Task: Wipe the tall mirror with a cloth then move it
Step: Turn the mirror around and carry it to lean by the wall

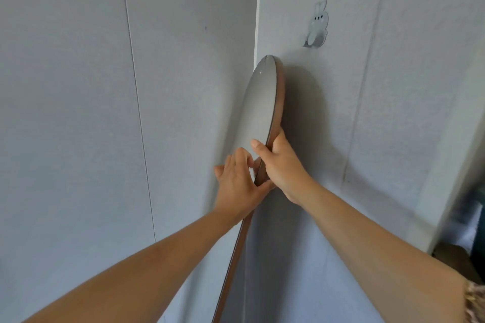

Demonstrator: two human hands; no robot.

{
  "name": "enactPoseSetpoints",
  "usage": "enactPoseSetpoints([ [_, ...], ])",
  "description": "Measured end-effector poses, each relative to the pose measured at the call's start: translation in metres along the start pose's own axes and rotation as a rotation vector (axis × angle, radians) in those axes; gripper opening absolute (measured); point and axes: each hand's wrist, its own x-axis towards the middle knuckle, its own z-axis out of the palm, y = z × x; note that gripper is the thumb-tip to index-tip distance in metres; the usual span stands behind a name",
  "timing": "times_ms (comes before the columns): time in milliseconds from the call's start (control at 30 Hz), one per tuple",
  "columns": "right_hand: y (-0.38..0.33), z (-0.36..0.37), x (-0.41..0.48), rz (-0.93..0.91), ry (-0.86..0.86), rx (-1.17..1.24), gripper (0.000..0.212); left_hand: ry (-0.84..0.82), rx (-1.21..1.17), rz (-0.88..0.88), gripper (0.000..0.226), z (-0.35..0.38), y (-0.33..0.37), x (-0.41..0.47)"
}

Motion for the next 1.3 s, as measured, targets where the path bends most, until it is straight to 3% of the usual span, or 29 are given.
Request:
enactPoseSetpoints([
  [100, -0.014, 0.025, -0.005, -0.040, 0.002, -0.048, 0.061, 0.073, 0.015, 0.007, 0.041, -0.016, -0.014, -0.004],
  [200, -0.026, 0.050, -0.005, -0.046, 0.019, -0.078, 0.070, 0.119, 0.074, 0.040, 0.044, -0.039, -0.028, -0.005],
  [433, -0.038, 0.101, 0.007, -0.099, 0.038, -0.123, 0.076, 0.158, 0.171, 0.020, 0.043, -0.083, -0.051, -0.006],
  [733, -0.051, 0.154, 0.017, -0.191, -0.049, -0.134, 0.078, 0.255, 0.221, -0.030, 0.023, -0.138, -0.099, -0.012],
  [833, -0.048, 0.158, 0.018, -0.183, -0.105, -0.107, 0.069, 0.283, 0.258, -0.071, 0.029, -0.154, -0.114, -0.012],
  [967, -0.034, 0.168, 0.026, -0.027, -0.119, -0.098, 0.076, 0.337, 0.342, -0.107, 0.039, -0.177, -0.138, -0.017],
  [1167, -0.006, 0.189, 0.034, 0.132, -0.200, -0.145, 0.081, 0.445, 0.281, -0.331, 0.042, -0.205, -0.159, -0.026],
  [1300, 0.002, 0.212, 0.036, 0.134, -0.239, -0.224, 0.081, 0.511, 0.139, -0.660, 0.050, -0.218, -0.169, -0.024],
])
